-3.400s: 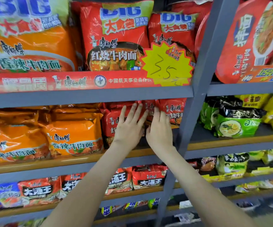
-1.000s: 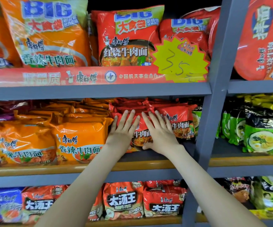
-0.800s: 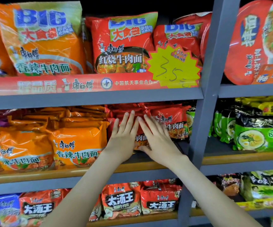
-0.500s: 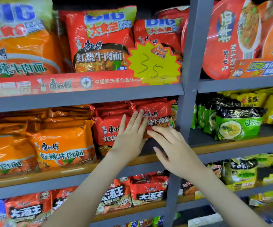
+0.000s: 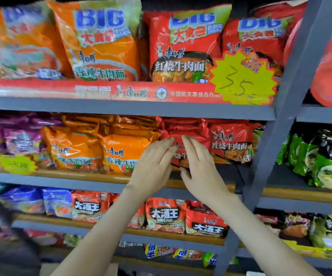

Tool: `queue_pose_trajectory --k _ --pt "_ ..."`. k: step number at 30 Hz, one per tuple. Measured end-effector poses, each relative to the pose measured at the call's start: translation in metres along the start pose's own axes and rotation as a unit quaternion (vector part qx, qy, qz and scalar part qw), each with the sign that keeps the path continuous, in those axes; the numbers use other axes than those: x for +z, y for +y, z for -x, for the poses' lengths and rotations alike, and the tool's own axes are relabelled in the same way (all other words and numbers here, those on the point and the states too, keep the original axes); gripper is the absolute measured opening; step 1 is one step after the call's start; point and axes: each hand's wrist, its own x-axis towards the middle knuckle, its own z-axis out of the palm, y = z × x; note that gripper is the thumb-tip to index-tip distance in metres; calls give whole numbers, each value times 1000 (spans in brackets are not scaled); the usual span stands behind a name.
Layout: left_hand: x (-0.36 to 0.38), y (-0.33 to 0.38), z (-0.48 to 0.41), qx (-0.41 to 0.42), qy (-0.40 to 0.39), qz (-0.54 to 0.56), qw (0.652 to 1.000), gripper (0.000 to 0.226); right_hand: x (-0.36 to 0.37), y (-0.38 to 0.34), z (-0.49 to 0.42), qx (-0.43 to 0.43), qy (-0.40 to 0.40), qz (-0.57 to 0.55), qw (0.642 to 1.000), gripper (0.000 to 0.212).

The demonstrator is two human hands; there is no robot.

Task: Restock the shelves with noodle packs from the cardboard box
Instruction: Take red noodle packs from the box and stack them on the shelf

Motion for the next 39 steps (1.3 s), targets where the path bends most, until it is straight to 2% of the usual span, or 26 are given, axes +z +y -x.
queue_pose_trajectory --k 5,9,13,19,22,24,26,29,32,35,39 --pt "-62 -82 79 -120 9 -86 989 50 54 -93 -33 -96 -26 -33 994 75" --pt "-99 -146 141 -222 -47 -154 962 64 107 -172 -53 -133 -19 -12 991 81" --pt "-106 -195 162 -236 -107 -189 947 70 144 -215 -81 -131 14 68 989 79" --pt "-88 -230 142 -242 -110 -195 944 61 165 -198 -111 -69 -15 191 979 90" --pt "-92 -248 129 -254 -80 -189 945 55 168 -190 -122 -95 -9 194 976 79" --pt "-98 -260 119 -292 -60 -191 935 51 166 -185 -130 -113 21 181 977 64" --pt "-103 -269 109 -332 -62 -173 925 42 163 -181 -136 -96 42 179 978 55" --pt "-108 -279 101 -404 -71 -128 903 29 161 -176 -140 -58 48 186 980 54" --pt "-112 -291 105 -433 -47 -152 887 23 160 -171 -143 -77 44 193 977 51" --pt "-112 -294 105 -447 -35 -163 879 21 157 -167 -148 -72 38 158 984 41" --pt "-99 -281 108 -429 -29 -167 887 12 146 -171 -154 -20 -24 29 999 31"
